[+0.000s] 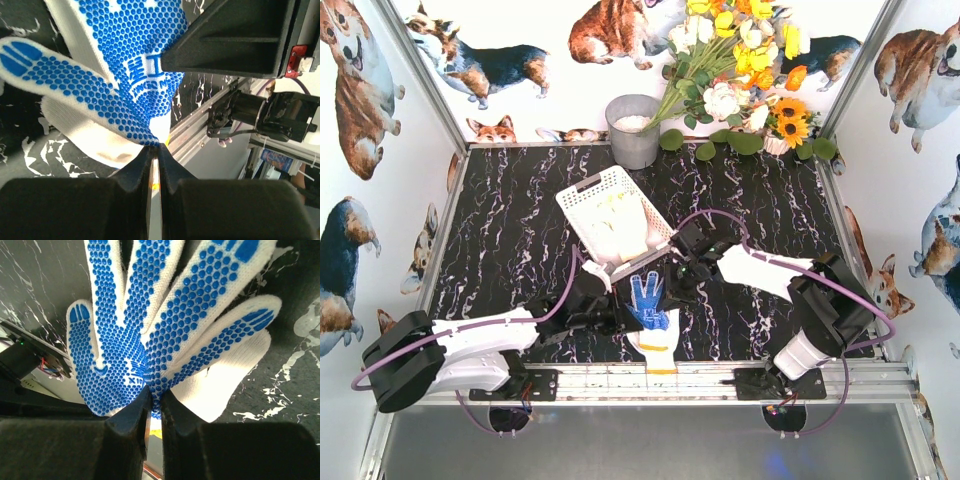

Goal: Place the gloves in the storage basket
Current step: Pick up the glove from the center of the board, then pair the glove with the glove.

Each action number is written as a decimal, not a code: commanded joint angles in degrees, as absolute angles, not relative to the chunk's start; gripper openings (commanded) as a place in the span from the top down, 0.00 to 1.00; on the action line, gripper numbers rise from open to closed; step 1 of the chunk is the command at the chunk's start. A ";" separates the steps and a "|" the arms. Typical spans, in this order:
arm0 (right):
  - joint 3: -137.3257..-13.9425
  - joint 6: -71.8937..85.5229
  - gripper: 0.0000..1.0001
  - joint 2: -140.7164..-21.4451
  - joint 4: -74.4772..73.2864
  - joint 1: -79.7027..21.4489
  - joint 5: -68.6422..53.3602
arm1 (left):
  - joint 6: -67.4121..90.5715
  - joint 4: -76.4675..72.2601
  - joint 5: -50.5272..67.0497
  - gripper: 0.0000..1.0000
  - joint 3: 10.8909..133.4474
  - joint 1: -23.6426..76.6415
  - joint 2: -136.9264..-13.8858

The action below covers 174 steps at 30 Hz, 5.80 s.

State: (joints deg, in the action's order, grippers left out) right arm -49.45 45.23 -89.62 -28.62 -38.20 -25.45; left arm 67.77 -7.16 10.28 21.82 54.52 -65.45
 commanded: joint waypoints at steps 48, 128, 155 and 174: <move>-43.76 46.24 0.86 -82.39 -30.26 -42.98 -21.62 | 71.55 -3.47 6.29 0.94 22.59 65.30 -68.11; -46.40 41.76 0.79 -86.93 -26.60 -36.45 -11.99 | 58.40 5.24 -1.45 0.73 27.32 54.52 -68.34; -48.59 40.67 1.00 -88.17 -24.52 -36.47 -12.72 | 56.85 -1.44 -2.05 0.81 25.08 54.49 -77.05; -47.18 39.96 0.57 -76.71 -32.95 -36.47 -14.50 | 47.83 11.05 -3.36 0.63 35.23 54.98 -69.40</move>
State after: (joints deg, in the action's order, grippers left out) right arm -46.48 40.49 -82.59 -29.87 -36.58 -13.15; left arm 51.46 8.45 -2.68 32.62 54.78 -72.05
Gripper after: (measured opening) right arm 0.405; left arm 0.366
